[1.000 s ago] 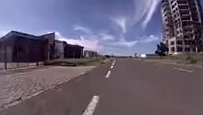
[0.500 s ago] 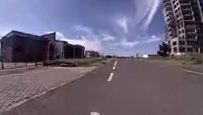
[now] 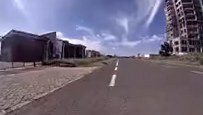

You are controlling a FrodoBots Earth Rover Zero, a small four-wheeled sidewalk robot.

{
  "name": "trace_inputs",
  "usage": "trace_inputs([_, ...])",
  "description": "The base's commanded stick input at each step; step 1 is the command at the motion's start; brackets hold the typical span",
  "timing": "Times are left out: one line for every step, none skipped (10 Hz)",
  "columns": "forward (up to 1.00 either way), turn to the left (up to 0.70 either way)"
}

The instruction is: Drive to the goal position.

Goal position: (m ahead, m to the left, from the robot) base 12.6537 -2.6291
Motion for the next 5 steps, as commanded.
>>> trace_inputs([1.0, 0.0])
trace_inputs([1.0, 0.0])
trace_inputs([1.0, 0.0])
trace_inputs([1.0, -0.39])
trace_inputs([1.0, -0.39])
